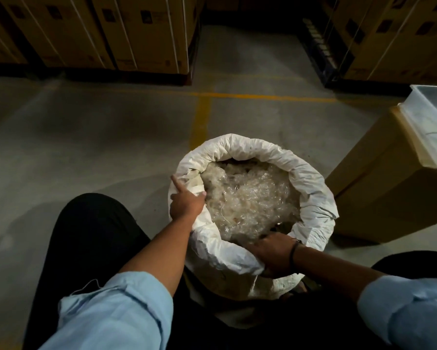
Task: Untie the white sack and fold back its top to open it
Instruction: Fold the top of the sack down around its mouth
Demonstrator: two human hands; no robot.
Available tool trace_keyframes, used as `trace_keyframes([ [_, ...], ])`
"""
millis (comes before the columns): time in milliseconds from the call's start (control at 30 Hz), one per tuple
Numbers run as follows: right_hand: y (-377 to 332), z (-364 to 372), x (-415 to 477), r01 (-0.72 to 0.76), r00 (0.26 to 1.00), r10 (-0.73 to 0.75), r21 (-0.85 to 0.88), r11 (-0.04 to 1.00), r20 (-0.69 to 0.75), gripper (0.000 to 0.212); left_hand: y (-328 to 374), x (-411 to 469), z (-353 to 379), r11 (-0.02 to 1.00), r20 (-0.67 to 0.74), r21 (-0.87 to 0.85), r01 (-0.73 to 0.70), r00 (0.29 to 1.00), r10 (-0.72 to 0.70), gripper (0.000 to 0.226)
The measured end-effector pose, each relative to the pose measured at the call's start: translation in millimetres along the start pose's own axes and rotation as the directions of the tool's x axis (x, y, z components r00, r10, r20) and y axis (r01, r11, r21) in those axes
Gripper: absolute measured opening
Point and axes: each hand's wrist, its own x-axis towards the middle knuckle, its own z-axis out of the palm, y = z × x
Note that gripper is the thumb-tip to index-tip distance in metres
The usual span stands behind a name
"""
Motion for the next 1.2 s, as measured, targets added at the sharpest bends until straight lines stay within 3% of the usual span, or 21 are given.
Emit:
trace_keyframes([
  [67,0,4,0,0.0,1.0,0.0,-0.007,1.0,-0.005,0.078,-17,1,-1,0.974,-0.04,-0.075,-0.213,0.977,0.211,0.094],
  [133,0,4,0,0.002,1.0,-0.002,0.009,1.0,-0.014,0.07,-28,-2,-5,0.892,-0.132,-0.163,-0.422,0.905,0.404,0.085],
  [200,-1,1,1,-0.009,1.0,0.009,0.036,0.999,0.001,0.067,-31,1,-11,0.822,-0.156,-0.311,-0.477,0.879,0.452,0.084],
  [267,0,-2,2,-0.019,1.0,0.018,0.053,0.998,0.018,0.07,-31,8,-18,0.726,-0.104,-0.585,-0.361,0.922,0.374,0.083],
  [333,2,-8,2,-0.017,0.999,0.015,0.057,0.998,0.04,0.067,-38,16,-23,0.551,0.025,-0.83,-0.087,0.981,0.193,0.081],
  [400,5,-11,3,-0.016,0.998,0.011,0.075,0.997,0.068,0.065,-47,18,-23,0.381,0.246,-0.895,0.232,0.969,-0.012,0.07],
  [467,7,-12,4,-0.014,0.996,0.007,0.08,0.997,0.088,0.068,-47,21,-20,0.399,0.396,-0.819,0.412,0.91,-0.125,0.048],
  [533,8,-6,6,0.005,0.996,-0.013,0.085,0.996,0.092,0.068,-34,28,-19,0.605,0.385,-0.685,0.405,0.907,-0.171,0.048],
  [600,6,-2,8,0.009,0.994,-0.02,0.101,0.995,0.111,0.062,-15,33,-21,0.843,0.265,-0.435,0.316,0.94,-0.216,0.08],
  [667,5,-3,9,0.002,0.993,-0.016,0.117,0.993,0.12,0.059,6,29,-23,0.982,-0.005,-0.165,0.094,0.995,-0.096,0.095],
  [700,4,-5,9,0.002,0.993,-0.016,0.12,0.993,0.121,0.059,16,25,-22,0.997,-0.093,-0.068,-0.025,0.995,0.018,0.094],
  [767,4,-9,8,0.0,0.991,-0.016,0.119,0.993,0.134,0.062,34,25,-14,0.984,-0.122,0.075,-0.163,0.978,0.171,0.096],
  [900,4,-10,5,-0.028,0.987,-0.003,0.191,0.981,0.159,0.07,22,47,3,0.926,0.038,0.334,-0.177,0.984,0.175,0.111],
  [1000,8,-18,4,-0.028,0.971,-0.033,0.249,0.968,0.238,0.073,8,64,-13,0.886,0.15,0.369,-0.281,0.959,0.242,0.102],
  [1133,24,-36,2,-0.099,0.942,-0.065,0.459,0.883,0.328,0.085,41,90,-53,0.853,0.299,0.456,-0.253,0.946,0.121,0.108],
  [1200,32,-46,3,-0.155,0.944,-0.036,0.535,0.831,0.329,0.08,58,81,-74,0.76,0.294,0.587,-0.281,0.948,0.123,0.1],
])
